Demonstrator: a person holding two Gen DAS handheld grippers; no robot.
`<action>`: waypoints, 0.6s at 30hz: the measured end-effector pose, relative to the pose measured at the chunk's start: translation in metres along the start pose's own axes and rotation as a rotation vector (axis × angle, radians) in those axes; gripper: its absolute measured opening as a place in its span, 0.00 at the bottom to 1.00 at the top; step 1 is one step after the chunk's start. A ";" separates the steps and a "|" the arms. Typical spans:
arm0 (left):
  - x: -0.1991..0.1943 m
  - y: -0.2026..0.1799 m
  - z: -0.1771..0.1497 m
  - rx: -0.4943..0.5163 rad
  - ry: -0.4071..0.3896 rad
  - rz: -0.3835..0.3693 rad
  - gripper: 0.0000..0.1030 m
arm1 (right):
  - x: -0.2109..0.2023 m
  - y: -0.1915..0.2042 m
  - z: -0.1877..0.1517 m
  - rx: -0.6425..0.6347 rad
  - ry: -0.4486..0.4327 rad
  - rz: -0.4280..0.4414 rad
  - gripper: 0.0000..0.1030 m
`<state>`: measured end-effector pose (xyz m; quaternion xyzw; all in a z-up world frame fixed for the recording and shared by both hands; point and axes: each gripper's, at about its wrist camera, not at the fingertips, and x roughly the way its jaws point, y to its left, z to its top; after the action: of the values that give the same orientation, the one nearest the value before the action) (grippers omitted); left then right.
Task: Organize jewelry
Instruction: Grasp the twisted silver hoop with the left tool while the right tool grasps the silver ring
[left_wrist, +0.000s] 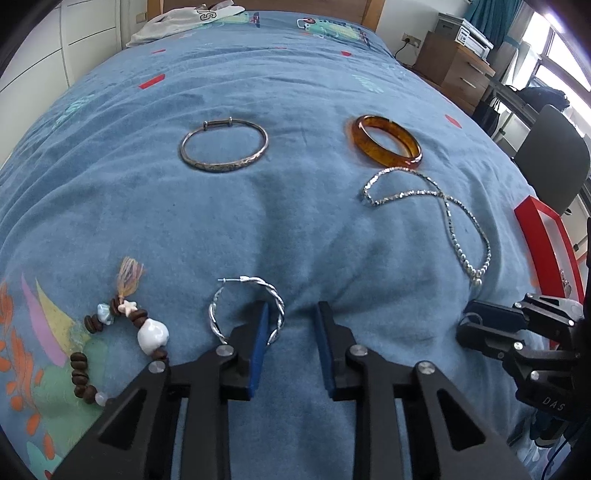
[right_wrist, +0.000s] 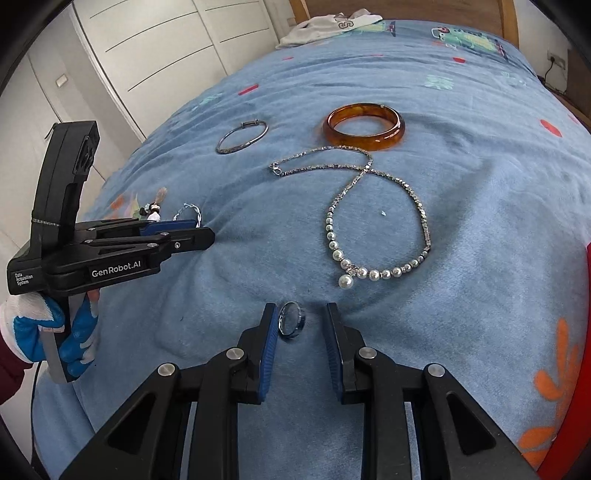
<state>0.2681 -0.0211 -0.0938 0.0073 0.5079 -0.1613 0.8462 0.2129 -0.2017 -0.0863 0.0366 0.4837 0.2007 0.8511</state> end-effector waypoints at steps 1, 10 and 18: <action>0.000 0.000 0.001 -0.005 0.000 0.001 0.15 | 0.001 0.002 0.000 -0.005 0.000 -0.006 0.23; -0.007 -0.005 -0.003 -0.010 -0.007 0.001 0.05 | -0.001 0.010 -0.001 -0.017 -0.018 -0.023 0.04; -0.028 -0.016 -0.013 -0.011 -0.015 -0.026 0.05 | -0.031 0.012 -0.013 -0.003 -0.054 -0.010 0.04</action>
<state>0.2402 -0.0268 -0.0731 -0.0052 0.5026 -0.1695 0.8477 0.1848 -0.2036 -0.0650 0.0381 0.4604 0.1960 0.8650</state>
